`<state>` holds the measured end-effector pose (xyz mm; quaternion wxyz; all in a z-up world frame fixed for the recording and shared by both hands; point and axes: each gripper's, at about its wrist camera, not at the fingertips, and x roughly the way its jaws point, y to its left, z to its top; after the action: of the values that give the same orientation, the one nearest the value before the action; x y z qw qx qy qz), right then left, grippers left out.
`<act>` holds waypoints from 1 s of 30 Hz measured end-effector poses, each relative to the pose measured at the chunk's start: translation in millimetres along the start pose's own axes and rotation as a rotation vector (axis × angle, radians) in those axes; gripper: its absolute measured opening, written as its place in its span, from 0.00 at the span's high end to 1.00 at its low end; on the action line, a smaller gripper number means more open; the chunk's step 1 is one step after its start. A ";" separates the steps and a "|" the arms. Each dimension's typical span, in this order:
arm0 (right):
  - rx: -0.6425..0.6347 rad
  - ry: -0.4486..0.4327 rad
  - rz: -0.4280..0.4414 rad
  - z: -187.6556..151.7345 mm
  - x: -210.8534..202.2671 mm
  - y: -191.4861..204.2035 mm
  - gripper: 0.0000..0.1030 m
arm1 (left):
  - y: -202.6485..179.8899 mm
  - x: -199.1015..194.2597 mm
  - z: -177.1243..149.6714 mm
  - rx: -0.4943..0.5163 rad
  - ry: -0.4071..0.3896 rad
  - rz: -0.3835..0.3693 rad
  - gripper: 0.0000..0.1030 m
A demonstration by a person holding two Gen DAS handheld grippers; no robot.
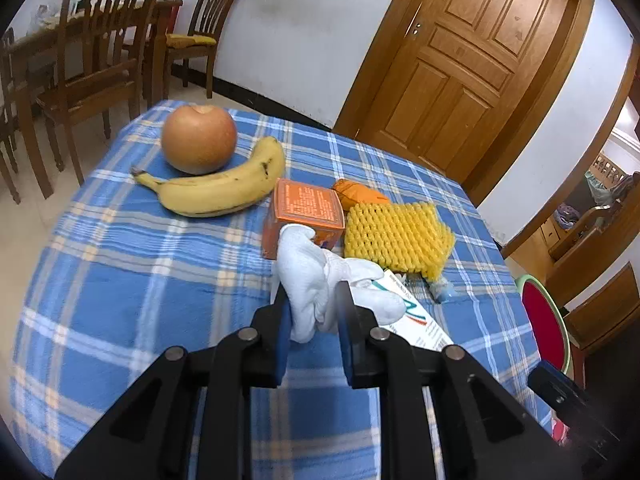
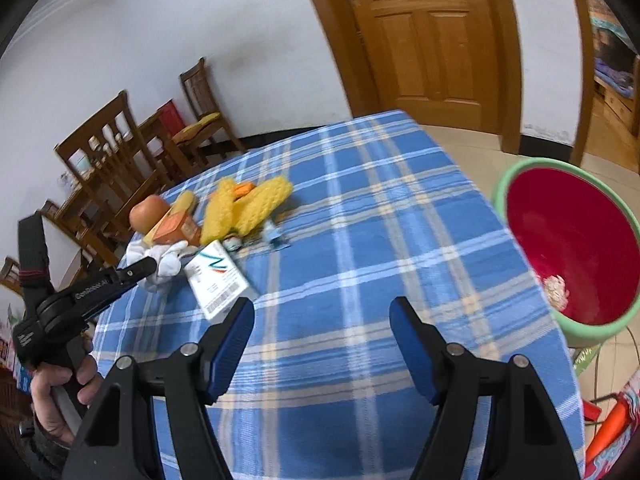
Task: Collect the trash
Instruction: 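Grasp the white medicine box with the right gripper while the left holds the sock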
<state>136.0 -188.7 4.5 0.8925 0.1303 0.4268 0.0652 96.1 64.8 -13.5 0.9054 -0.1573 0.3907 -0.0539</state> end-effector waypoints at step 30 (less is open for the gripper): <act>-0.213 0.144 0.046 2.3 87.5 86.3 0.32 | 35.3 -28.8 -19.4 -0.022 -0.005 0.073 0.81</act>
<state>192.3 -86.5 -34.5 0.8668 0.0395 0.4772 0.1395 61.4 99.8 -17.7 0.9060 -0.1531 0.3944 -0.0161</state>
